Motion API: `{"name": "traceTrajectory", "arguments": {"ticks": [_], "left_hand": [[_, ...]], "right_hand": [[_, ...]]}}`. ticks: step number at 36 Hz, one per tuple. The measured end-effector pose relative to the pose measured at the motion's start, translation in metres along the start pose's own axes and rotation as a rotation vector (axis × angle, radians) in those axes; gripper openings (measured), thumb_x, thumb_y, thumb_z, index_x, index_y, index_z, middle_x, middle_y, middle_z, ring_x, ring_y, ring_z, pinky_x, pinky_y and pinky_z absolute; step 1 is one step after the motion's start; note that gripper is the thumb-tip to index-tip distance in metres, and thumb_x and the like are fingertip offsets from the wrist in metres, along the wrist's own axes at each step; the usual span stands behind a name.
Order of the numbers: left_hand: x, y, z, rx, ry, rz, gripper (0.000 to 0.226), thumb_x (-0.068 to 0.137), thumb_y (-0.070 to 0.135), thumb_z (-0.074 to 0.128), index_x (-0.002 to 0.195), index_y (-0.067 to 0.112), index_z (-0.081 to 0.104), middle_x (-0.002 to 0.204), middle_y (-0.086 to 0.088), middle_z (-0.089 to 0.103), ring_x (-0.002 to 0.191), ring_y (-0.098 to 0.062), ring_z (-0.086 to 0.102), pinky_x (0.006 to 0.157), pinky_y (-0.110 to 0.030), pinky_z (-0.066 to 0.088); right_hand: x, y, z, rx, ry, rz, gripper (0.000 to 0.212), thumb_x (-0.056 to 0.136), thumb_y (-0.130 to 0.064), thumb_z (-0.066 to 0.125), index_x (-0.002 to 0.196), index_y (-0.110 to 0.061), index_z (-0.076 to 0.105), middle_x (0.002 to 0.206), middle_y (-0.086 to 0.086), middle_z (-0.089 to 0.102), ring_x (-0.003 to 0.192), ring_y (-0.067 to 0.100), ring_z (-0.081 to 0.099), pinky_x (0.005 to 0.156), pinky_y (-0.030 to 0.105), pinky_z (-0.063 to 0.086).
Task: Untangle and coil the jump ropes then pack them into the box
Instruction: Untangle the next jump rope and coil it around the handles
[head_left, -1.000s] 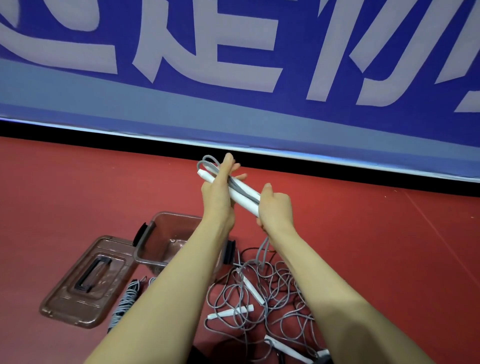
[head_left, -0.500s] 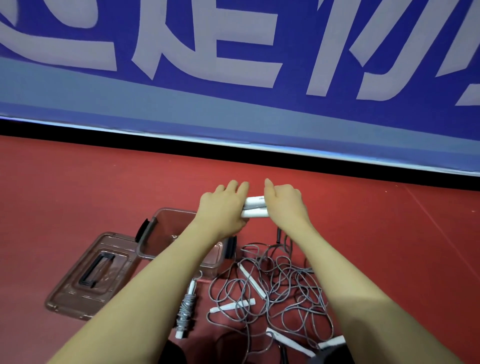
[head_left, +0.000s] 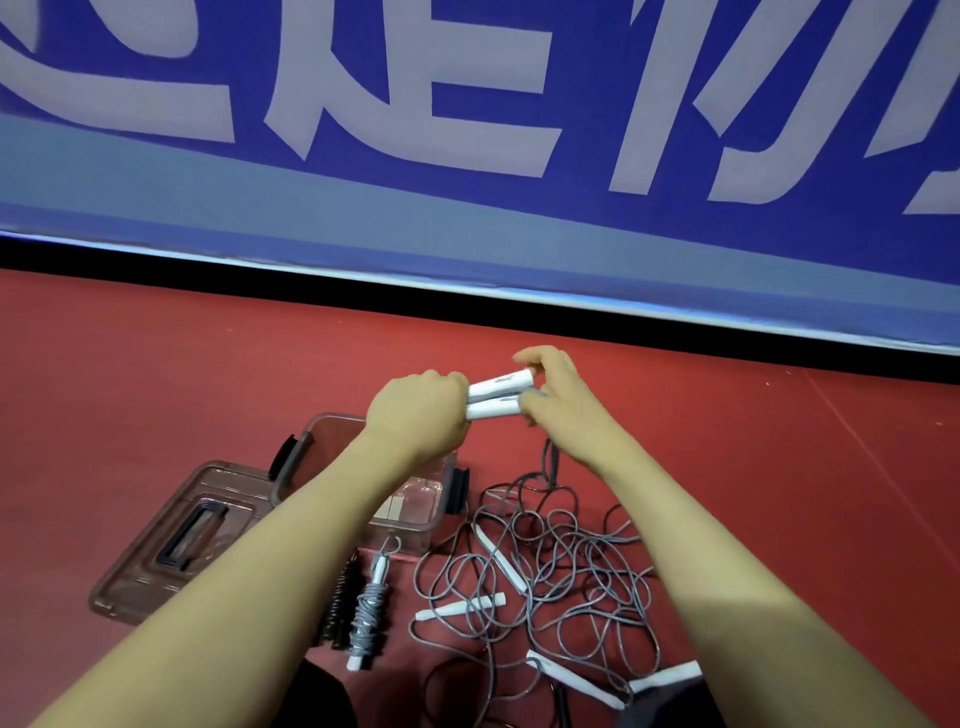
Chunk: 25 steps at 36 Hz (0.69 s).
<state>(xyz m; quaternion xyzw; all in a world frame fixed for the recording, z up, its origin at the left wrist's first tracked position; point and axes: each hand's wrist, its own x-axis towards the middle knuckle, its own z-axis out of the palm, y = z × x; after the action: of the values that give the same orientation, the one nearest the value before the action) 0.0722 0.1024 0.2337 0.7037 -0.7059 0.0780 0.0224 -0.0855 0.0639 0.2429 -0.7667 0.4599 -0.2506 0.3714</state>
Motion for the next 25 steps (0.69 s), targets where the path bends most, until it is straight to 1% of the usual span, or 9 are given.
{"name": "traceTrajectory", "arguments": {"ticks": [3,6,13,15,17,18,21,23,25], "left_hand": [[-0.002,-0.002,0.0,0.006,-0.062,-0.041,0.019,0.093,0.021,0.043,0.105,0.012,0.054,0.097,-0.01,0.06,0.071,-0.03,0.047,0.062,-0.032,0.036],[-0.003,-0.005,0.002,0.033,-0.124,-0.06,0.018,0.091,0.018,0.044,0.102,0.013,0.057,0.087,-0.006,0.055,0.069,-0.028,0.046,0.062,-0.031,0.038],[-0.003,-0.004,0.0,0.061,-0.003,0.083,0.011,0.089,0.022,0.046,0.098,0.017,0.05,0.087,-0.005,0.064,0.064,-0.028,0.044,0.052,-0.027,0.027],[-0.004,-0.004,-0.002,0.02,0.132,0.125,0.018,0.073,0.02,0.066,0.082,0.013,0.052,0.066,-0.005,0.062,0.049,-0.027,0.045,0.045,-0.021,0.012],[-0.006,-0.003,-0.002,-0.043,0.24,0.111,0.037,0.042,0.013,0.081,0.061,0.012,0.049,0.042,-0.001,0.048,0.03,-0.023,0.04,0.051,-0.012,0.0],[-0.005,-0.003,-0.002,-0.091,0.287,0.09,0.041,0.037,0.011,0.082,0.059,0.013,0.048,0.039,0.0,0.045,0.027,-0.023,0.04,0.053,-0.011,0.0],[-0.002,0.001,-0.004,-0.175,0.295,-0.042,0.027,0.073,0.017,0.068,0.08,0.014,0.042,0.063,-0.004,0.055,0.056,-0.031,0.058,0.045,-0.024,0.015],[-0.001,0.002,-0.004,-0.196,0.2,-0.131,0.013,0.09,0.022,0.049,0.092,0.016,0.038,0.08,-0.005,0.055,0.079,-0.035,0.06,0.057,-0.031,0.029],[-0.001,0.001,-0.003,-0.243,0.163,-0.189,0.012,0.092,0.022,0.047,0.098,0.012,0.045,0.09,-0.01,0.061,0.084,-0.036,0.059,0.061,-0.032,0.032]], "right_hand": [[-0.003,0.006,0.0,-0.227,-0.09,-0.068,0.054,0.083,0.011,0.041,0.134,-0.008,0.036,0.127,0.004,0.027,0.101,0.028,0.05,0.08,0.03,0.046],[-0.002,0.012,0.001,-0.368,-0.086,-0.139,0.05,0.087,0.01,0.04,0.133,-0.009,0.037,0.118,-0.005,0.024,0.095,0.033,0.052,0.087,0.045,0.047],[0.003,0.018,-0.011,-0.446,0.138,-0.116,0.021,0.095,-0.008,0.041,0.106,-0.01,0.059,0.11,0.007,0.053,0.098,0.029,0.054,0.084,0.041,0.045],[0.003,0.02,-0.012,-0.442,0.107,-0.064,0.016,0.096,-0.012,0.04,0.098,-0.014,0.056,0.1,0.005,0.057,0.094,0.028,0.053,0.077,0.037,0.043],[0.002,0.018,-0.009,-0.395,0.077,-0.05,0.016,0.095,-0.01,0.04,0.085,-0.016,0.05,0.091,0.004,0.057,0.087,0.03,0.052,0.073,0.038,0.042],[0.002,0.017,-0.007,-0.339,0.066,-0.05,0.016,0.094,-0.007,0.039,0.084,-0.014,0.051,0.09,0.005,0.058,0.085,0.033,0.054,0.073,0.04,0.044],[0.003,0.013,-0.005,-0.134,0.038,-0.025,0.019,0.095,-0.006,0.04,0.098,-0.008,0.059,0.092,0.009,0.065,0.078,0.025,0.064,0.077,0.042,0.05],[0.002,0.009,-0.006,-0.014,-0.014,-0.022,0.018,0.097,-0.009,0.042,0.092,-0.011,0.06,0.082,0.005,0.062,0.062,0.012,0.063,0.076,0.04,0.052],[0.001,0.003,-0.007,0.116,-0.062,-0.019,0.019,0.097,-0.013,0.048,0.081,-0.013,0.058,0.07,0.005,0.055,0.053,0.011,0.057,0.075,0.042,0.056]]}}
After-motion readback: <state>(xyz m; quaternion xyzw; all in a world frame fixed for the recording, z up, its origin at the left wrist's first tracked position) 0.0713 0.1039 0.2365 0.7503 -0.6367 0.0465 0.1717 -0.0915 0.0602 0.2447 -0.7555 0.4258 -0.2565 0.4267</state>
